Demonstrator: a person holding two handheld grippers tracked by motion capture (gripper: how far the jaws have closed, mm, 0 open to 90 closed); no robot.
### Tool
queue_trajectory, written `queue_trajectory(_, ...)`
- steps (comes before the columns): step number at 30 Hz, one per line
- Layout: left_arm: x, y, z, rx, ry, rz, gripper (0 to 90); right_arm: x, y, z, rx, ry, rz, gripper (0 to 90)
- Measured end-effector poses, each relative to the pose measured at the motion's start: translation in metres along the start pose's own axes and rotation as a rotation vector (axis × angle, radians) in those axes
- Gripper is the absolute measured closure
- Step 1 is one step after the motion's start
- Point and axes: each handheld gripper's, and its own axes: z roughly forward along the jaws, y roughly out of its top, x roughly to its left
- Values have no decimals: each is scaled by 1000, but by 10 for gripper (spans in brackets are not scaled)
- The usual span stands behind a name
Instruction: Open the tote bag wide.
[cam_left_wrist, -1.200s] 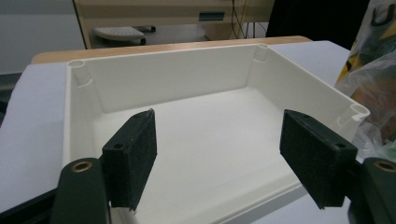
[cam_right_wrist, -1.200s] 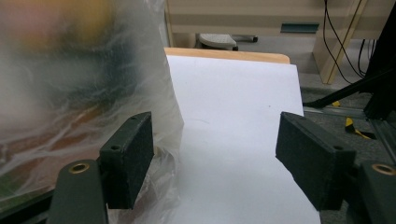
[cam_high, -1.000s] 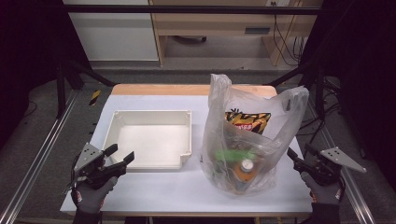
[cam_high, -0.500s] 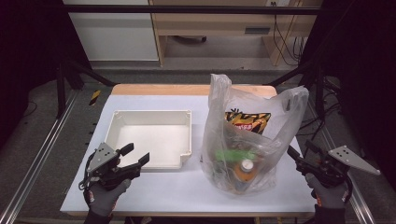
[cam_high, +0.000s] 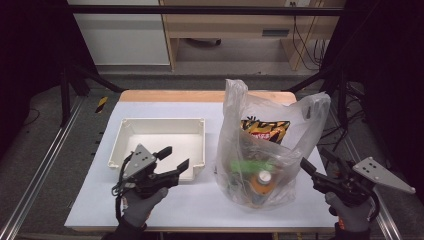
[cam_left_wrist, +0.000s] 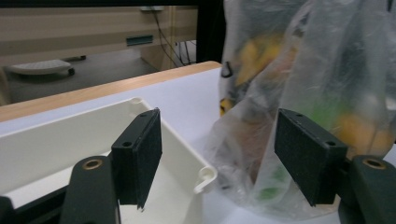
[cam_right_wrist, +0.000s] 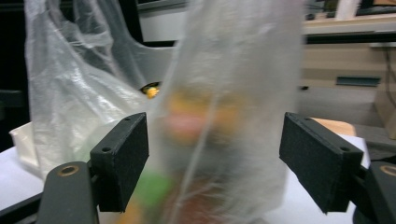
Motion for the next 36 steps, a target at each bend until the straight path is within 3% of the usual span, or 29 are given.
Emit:
queue_trajectory(4, -21, 14, 24, 6, -45, 26, 317, 8, -5, 18, 49, 17, -16, 234)
queue_trajectory(12, -45, 38, 52, 11, -103, 62, 331, 11, -11, 32, 73, 40, -24, 258)
queue_trajectory(16, -53, 45, 64, 19, -119, 77, 363, 11, -13, 35, 82, 52, -19, 306)
queue_trajectory(21, -55, 48, 78, 36, -126, 77, 483, 10, -17, 39, 100, 50, -28, 342)
queue_trajectory(22, -54, 47, 83, 51, -132, 75, 581, 10, -18, 40, 108, 46, -32, 363)
queue_trajectory(27, -51, 44, 89, 80, -152, 69, 775, 9, -20, 40, 114, 36, -34, 469)
queue_trajectory(28, -50, 43, 90, 88, -156, 68, 775, 9, -20, 40, 109, 35, -38, 507)
queue_trajectory(30, -49, 42, 91, 107, -173, 72, 870, 10, -19, 37, 108, 44, -35, 633)
queue_trajectory(31, -49, 42, 91, 107, -173, 72, 889, 10, -19, 37, 108, 44, -35, 633)
queue_trajectory(34, -47, 39, 86, 119, -180, 80, 900, 9, -18, 32, 118, 69, -22, 804)
queue_trajectory(36, -46, 38, 83, 119, -188, 77, 900, 8, -18, 30, 128, 80, -18, 861)
